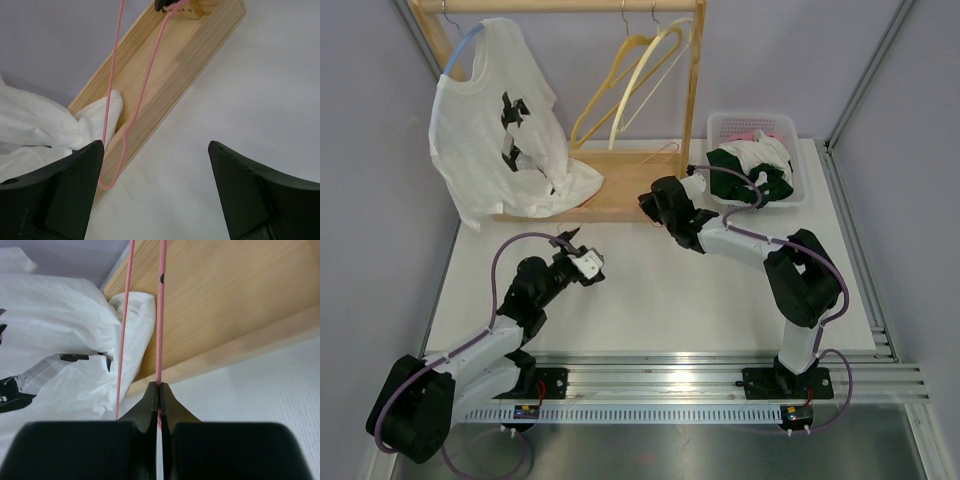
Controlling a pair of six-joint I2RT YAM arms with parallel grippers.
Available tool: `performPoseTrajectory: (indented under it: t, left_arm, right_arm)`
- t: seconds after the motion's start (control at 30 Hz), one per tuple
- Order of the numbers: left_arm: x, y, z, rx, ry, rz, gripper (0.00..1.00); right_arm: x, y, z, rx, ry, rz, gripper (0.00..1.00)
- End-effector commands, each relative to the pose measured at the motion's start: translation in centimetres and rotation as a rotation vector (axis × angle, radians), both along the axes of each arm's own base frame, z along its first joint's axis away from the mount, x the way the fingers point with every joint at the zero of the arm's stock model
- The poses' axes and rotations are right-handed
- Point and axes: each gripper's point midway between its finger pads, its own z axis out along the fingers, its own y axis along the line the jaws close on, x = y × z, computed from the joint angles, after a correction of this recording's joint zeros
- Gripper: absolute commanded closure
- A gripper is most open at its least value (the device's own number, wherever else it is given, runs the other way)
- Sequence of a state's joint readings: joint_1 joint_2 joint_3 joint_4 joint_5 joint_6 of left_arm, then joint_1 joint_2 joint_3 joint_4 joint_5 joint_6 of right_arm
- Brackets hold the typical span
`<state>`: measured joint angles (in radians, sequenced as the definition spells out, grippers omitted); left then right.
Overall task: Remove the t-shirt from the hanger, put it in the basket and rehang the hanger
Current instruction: Pass the hanger from the right arm to the left
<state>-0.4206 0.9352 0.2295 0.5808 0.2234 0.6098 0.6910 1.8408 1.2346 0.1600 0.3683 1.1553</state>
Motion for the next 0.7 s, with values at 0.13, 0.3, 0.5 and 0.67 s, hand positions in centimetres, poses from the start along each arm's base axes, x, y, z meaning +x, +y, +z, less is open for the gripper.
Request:
performPoseTrajectory:
  t: [0.13,0.3,0.5,0.67]
  left_arm:
    - [0.2,-1.5,3.2,0.061,-0.229,-0.036,0.11]
    - [-0.1,-1.9,2.4,0.117,-0.270,-0.047,0.12]
    - [-0.3,-2.0,2.1,0.145,-0.321,-0.060,0.19]
    - [-0.1,-2.1,2.0,0.147,-0.318,-0.060,0.31]
  right_arm:
    - [-3.4,2.2,3.5,0.054,0.004,0.003,1.00]
    - [-5.6,4.4,3.8,0.072,0.003,0.037,1.00]
    - [-6.9,5.7,3.9,0.101,0.003,0.063,1.00]
    - [-7.6,6.1,3.8,0.096,0.009,0.071,1.00]
